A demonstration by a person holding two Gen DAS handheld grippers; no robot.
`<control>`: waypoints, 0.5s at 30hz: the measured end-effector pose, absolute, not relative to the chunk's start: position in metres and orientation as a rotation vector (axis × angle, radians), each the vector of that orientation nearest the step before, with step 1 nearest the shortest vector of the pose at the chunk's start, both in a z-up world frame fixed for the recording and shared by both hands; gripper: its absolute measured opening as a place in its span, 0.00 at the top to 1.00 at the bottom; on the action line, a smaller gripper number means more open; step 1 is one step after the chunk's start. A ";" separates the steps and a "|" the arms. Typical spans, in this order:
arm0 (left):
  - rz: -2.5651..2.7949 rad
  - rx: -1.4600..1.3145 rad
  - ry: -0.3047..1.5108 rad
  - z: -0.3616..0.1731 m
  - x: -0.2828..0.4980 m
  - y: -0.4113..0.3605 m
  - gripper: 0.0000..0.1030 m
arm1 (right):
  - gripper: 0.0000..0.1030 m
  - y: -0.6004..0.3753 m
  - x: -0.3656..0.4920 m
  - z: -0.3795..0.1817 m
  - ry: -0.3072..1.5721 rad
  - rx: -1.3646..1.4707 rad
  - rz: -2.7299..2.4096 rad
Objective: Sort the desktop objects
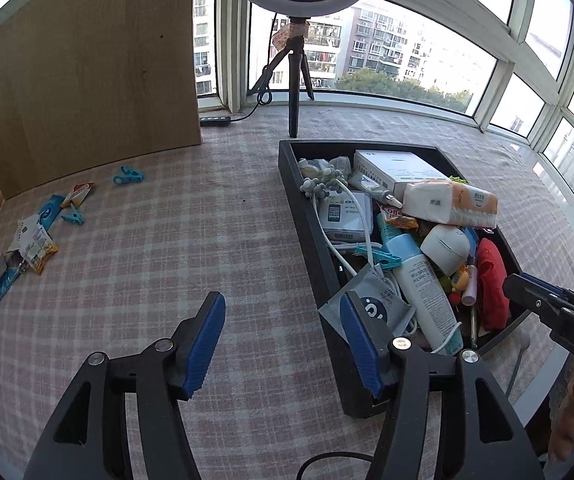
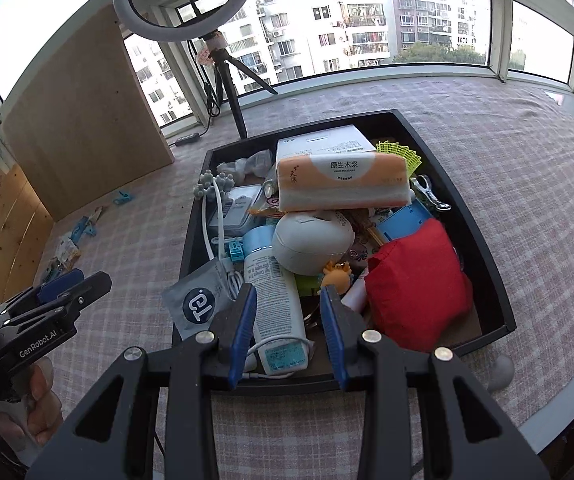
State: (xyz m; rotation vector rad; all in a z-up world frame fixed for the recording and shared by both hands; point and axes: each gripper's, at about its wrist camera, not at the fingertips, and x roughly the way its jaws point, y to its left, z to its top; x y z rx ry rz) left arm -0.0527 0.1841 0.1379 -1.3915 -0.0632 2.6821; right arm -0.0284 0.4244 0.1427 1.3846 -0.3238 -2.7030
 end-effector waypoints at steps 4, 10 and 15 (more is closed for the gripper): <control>2.713 -1.424 -0.103 0.137 -0.047 0.146 0.44 | 0.68 0.384 -0.030 0.142 -0.280 1.378 -2.656; 2.783 -1.466 -0.160 0.137 -0.041 0.082 0.44 | 0.68 0.320 -0.042 0.142 -0.228 1.355 -2.570; 2.850 -1.500 -0.229 0.133 -0.036 0.025 0.44 | 0.61 0.269 -0.053 0.140 -0.169 1.340 -2.509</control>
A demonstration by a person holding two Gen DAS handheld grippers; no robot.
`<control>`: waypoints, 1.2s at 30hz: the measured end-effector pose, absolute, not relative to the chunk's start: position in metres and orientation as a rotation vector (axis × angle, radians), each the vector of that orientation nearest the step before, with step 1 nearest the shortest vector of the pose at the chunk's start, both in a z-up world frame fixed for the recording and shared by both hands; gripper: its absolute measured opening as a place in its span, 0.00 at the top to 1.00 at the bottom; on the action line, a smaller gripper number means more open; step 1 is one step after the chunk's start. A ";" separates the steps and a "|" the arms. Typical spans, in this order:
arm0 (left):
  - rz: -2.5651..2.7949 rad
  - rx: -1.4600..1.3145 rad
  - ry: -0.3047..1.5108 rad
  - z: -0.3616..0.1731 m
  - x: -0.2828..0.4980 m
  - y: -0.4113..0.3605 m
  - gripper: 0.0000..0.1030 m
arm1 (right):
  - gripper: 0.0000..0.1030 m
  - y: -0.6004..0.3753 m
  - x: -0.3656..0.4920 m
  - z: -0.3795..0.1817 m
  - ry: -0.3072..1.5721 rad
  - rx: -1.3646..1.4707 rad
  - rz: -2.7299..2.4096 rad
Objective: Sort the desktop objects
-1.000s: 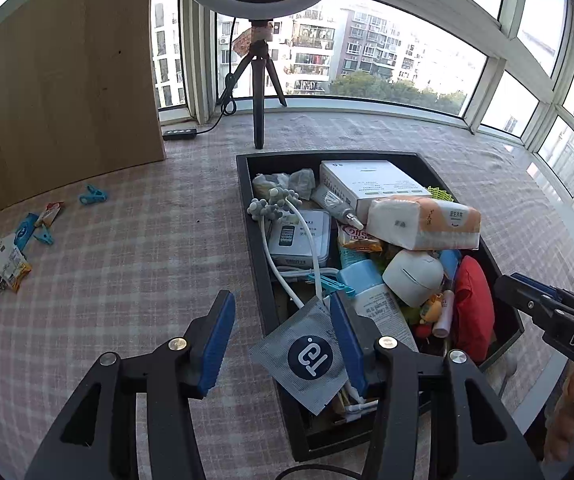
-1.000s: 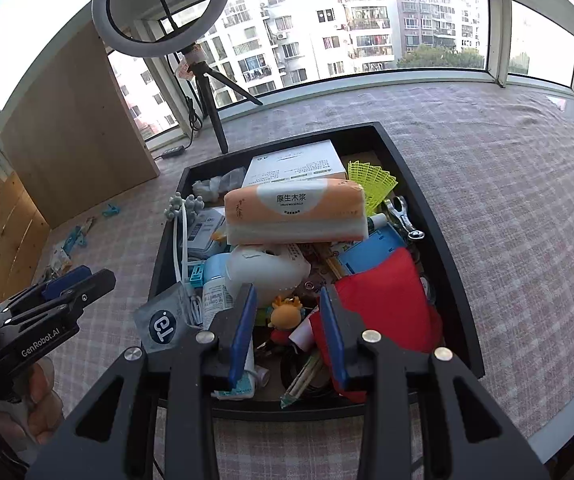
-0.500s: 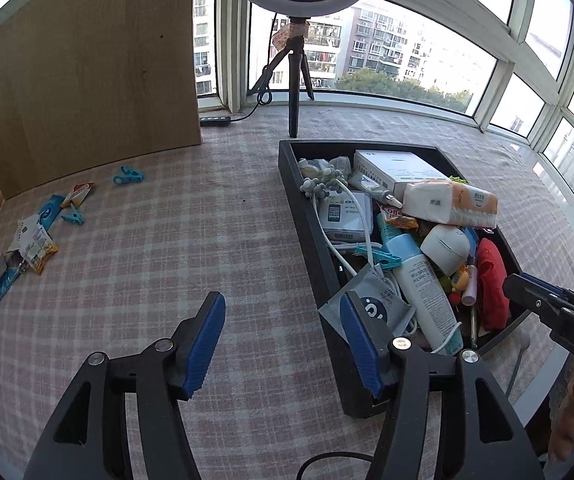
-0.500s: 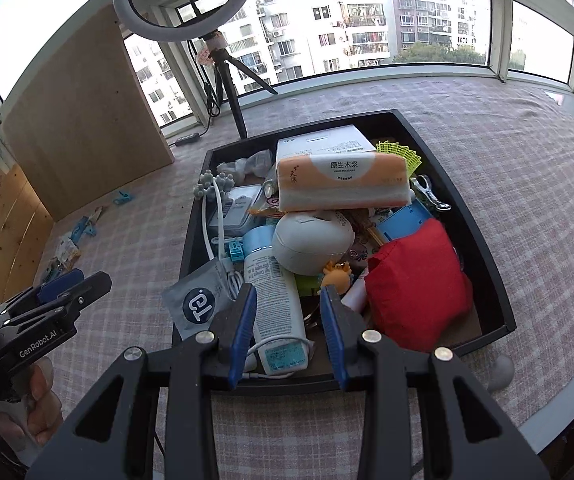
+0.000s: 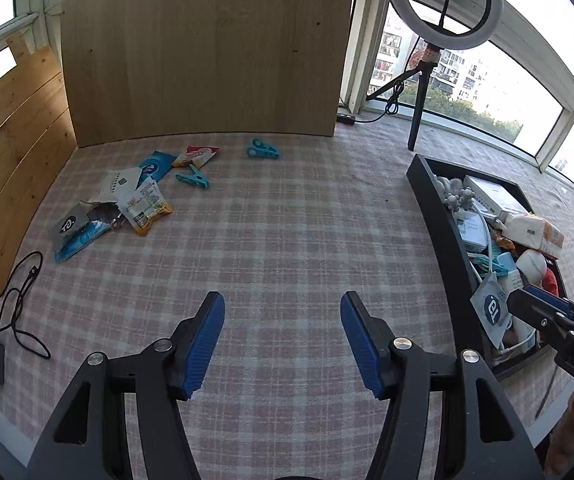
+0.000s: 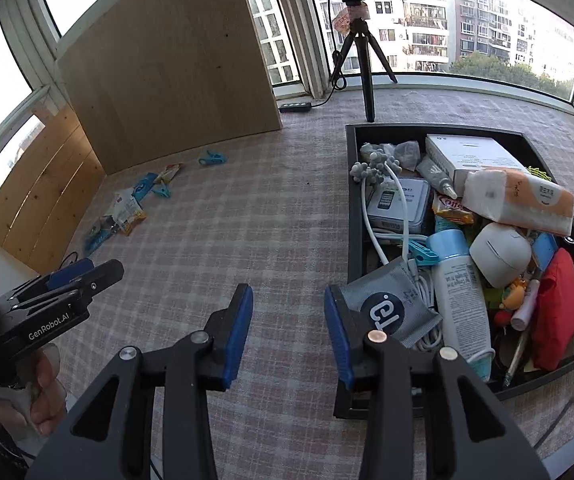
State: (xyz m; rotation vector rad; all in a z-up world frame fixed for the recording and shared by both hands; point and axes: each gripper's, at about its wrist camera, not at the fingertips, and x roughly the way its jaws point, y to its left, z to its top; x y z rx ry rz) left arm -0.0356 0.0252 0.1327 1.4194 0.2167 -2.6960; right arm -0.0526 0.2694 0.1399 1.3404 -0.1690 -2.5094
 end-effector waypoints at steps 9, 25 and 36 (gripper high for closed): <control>-2.575 1.425 0.245 0.111 -0.019 -0.048 0.37 | 0.53 0.186 -0.059 0.125 -0.068 1.325 -2.448; -2.482 1.509 0.276 0.076 0.001 -0.110 0.25 | 0.41 0.104 -0.039 0.084 0.006 1.381 -2.407; -2.502 1.546 0.255 0.058 -0.003 -0.114 0.23 | 0.39 0.096 -0.034 0.068 -0.011 1.418 -2.425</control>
